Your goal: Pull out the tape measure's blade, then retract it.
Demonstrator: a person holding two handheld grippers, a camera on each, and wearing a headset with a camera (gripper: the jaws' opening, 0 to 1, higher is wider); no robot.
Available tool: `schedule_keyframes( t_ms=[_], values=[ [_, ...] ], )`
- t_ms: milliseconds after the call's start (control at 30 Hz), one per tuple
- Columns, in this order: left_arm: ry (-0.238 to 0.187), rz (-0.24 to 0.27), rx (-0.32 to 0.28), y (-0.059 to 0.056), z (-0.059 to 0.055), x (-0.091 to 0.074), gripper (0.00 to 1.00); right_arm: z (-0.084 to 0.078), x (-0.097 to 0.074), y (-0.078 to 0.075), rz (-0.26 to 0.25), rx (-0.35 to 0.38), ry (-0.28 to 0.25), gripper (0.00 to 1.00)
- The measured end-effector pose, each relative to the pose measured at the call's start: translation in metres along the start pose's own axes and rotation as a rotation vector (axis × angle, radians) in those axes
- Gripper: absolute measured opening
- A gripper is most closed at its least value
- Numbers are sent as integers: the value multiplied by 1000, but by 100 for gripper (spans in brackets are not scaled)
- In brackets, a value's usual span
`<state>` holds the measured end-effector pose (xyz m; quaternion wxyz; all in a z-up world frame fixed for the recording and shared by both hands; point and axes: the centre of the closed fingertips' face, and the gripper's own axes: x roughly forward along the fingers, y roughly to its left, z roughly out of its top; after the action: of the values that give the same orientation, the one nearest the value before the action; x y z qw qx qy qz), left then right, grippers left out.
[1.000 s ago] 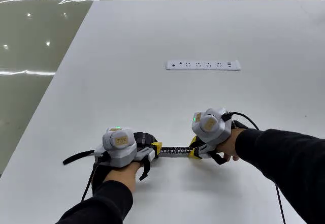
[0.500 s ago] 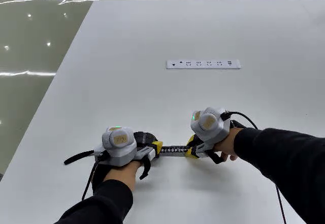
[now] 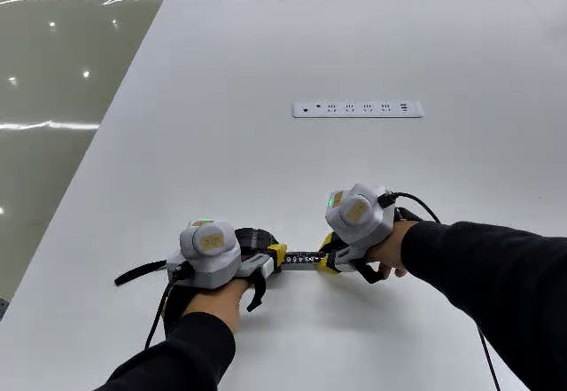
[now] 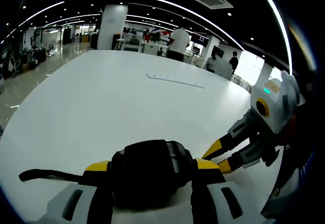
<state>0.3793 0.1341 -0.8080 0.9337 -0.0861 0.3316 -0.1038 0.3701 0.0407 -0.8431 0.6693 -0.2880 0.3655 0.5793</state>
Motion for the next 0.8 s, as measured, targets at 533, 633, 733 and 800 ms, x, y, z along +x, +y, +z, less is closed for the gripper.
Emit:
schedule_keyframes(
  t_ms=[533, 633, 733, 800],
  values=[
    [1, -7, -10, 1, 0, -1, 57, 18, 10, 4, 14, -10, -29, 10],
    [-1, -9, -11, 1, 1, -2, 58, 19, 11, 4, 15, -13, -29, 10],
    [0, -10, -11, 0, 1, -2, 58, 21, 13, 4, 16, -13, -33, 10],
    [1, -10, -12, 0, 0, -2, 57, 22, 14, 5, 17, -13, -34, 10]
  ],
)
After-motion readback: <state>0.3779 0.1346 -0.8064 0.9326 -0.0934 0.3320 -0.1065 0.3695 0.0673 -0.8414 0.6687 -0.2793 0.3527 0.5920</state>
